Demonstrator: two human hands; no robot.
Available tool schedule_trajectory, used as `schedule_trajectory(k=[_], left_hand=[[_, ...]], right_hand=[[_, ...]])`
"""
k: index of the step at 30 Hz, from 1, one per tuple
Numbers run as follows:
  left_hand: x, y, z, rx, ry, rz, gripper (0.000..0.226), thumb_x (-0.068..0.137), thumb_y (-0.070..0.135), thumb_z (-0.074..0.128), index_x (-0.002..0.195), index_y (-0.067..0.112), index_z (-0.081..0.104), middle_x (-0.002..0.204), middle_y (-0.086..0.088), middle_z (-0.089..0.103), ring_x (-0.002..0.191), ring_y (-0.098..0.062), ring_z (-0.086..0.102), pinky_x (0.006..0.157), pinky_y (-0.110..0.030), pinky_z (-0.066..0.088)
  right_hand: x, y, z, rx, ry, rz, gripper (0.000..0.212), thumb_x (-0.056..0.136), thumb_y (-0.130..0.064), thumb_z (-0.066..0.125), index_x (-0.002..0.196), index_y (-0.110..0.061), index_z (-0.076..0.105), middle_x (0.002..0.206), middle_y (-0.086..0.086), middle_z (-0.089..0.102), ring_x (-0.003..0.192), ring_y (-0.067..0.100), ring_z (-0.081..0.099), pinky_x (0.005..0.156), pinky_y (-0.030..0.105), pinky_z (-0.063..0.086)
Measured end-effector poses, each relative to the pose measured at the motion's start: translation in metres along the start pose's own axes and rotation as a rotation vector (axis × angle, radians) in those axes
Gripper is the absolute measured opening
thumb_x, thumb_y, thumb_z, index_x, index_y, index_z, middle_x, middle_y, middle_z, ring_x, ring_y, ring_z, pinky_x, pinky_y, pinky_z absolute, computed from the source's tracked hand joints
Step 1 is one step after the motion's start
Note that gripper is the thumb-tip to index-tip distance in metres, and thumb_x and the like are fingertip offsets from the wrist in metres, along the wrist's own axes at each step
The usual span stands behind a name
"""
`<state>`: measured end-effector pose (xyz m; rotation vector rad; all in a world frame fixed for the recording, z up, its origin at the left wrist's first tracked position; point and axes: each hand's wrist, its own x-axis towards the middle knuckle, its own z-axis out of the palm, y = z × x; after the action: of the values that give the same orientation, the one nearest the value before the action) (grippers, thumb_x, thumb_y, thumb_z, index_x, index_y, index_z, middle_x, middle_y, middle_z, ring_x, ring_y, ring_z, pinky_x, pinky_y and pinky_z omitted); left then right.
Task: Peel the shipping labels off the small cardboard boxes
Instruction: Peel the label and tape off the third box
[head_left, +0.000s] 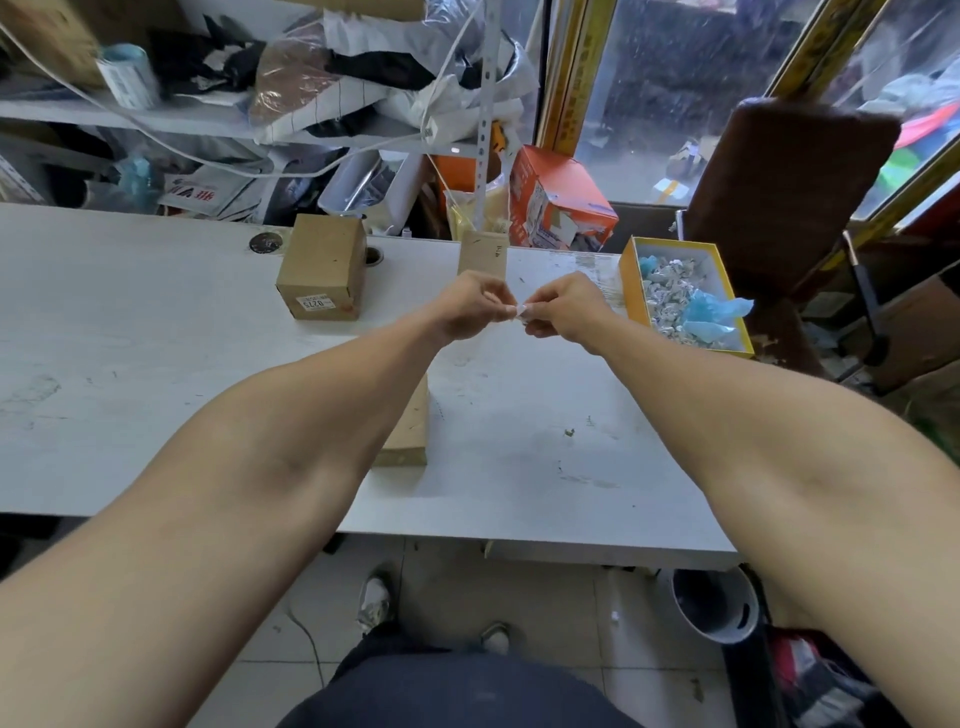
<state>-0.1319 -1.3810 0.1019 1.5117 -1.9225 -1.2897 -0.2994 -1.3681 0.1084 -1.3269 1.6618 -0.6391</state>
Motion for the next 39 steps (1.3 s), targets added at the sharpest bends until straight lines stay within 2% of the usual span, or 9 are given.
schedule_trajectory(k=[8,11,15,19,22,25,30,34,39], left_hand=[[0.042,0.018,0.04,0.166,0.152,-0.083,0.027,0.076,0.038,0.084,0.06,0.022,0.071,0.066,0.005,0.068,0.082,-0.024,0.068,0.087,-0.054,0.054],[0.063,0.029,0.047,0.182,0.111,-0.077,0.027,0.076,0.034,0.085,0.06,0.018,0.069,0.065,0.003,0.067,0.075,-0.021,0.065,0.074,-0.04,0.054],[0.097,0.046,0.068,0.197,0.051,-0.03,0.028,0.075,0.028,0.085,0.059,0.019,0.064,0.066,0.0,0.065,0.069,-0.016,0.061,0.058,-0.03,0.045],[0.134,0.067,0.093,0.158,0.071,-0.032,0.027,0.073,0.044,0.085,0.066,0.023,0.068,0.075,0.003,0.069,0.082,-0.018,0.065,0.071,-0.038,0.053],[0.161,0.091,0.107,-0.027,0.007,-0.015,0.026,0.077,0.029,0.085,0.089,0.008,0.075,0.085,-0.002,0.069,0.08,-0.016,0.063,0.064,-0.027,0.046],[0.181,0.114,0.12,-0.109,-0.044,-0.034,0.024,0.081,0.017,0.081,0.098,0.001,0.077,0.087,-0.007,0.07,0.075,-0.012,0.061,0.06,-0.02,0.043],[0.222,0.131,0.151,-0.024,-0.027,-0.044,0.016,0.082,0.017,0.08,0.092,0.005,0.079,0.09,-0.009,0.076,0.084,-0.019,0.069,0.083,-0.036,0.057],[0.241,0.143,0.177,0.357,0.082,0.026,0.02,0.087,0.038,0.072,0.079,0.02,0.075,0.089,0.004,0.071,0.104,-0.02,0.059,0.107,-0.067,0.028],[0.268,0.163,0.209,0.655,0.066,0.064,0.04,0.095,0.056,0.053,0.073,0.024,0.064,0.105,0.0,0.069,0.134,-0.024,0.041,0.112,-0.073,0.009]], right_hand=[[0.006,0.028,-0.03,0.27,-0.074,0.126,0.021,0.095,0.001,0.053,0.108,0.011,0.066,0.102,0.026,0.069,0.084,0.028,0.072,0.066,0.026,0.06],[0.02,0.036,-0.046,0.412,-0.078,0.188,0.022,0.094,-0.003,0.055,0.107,0.014,0.064,0.101,0.026,0.068,0.081,0.028,0.071,0.065,0.027,0.06],[0.037,0.044,-0.078,0.283,0.007,0.184,0.015,0.089,0.001,0.064,0.102,0.006,0.07,0.095,0.017,0.069,0.081,0.02,0.068,0.06,0.019,0.057],[0.057,0.055,-0.118,0.242,0.135,0.216,0.013,0.091,-0.001,0.063,0.099,-0.003,0.072,0.092,0.01,0.069,0.084,0.019,0.069,0.061,0.018,0.057],[0.073,0.069,-0.148,0.302,0.227,0.195,0.007,0.089,-0.005,0.067,0.094,-0.011,0.068,0.1,0.014,0.07,0.087,0.02,0.071,0.072,0.026,0.06],[0.084,0.083,-0.168,0.188,0.331,0.151,0.009,0.089,-0.016,0.07,0.092,-0.007,0.068,0.091,0.014,0.071,0.077,0.019,0.072,0.07,0.029,0.061],[0.112,0.109,-0.209,-0.056,0.387,0.118,0.032,0.095,-0.039,0.058,0.081,-0.014,0.073,0.082,0.007,0.072,0.08,0.023,0.069,0.084,0.046,0.057],[0.137,0.126,-0.243,-0.209,0.367,0.117,0.029,0.091,-0.044,0.056,0.101,-0.02,0.07,0.102,0.003,0.071,0.097,0.026,0.067,0.091,0.047,0.052],[0.159,0.146,-0.269,-0.334,0.276,0.069,0.028,0.094,-0.038,0.055,0.103,-0.017,0.072,0.103,0.008,0.072,0.097,0.026,0.065,0.088,0.039,0.051]])
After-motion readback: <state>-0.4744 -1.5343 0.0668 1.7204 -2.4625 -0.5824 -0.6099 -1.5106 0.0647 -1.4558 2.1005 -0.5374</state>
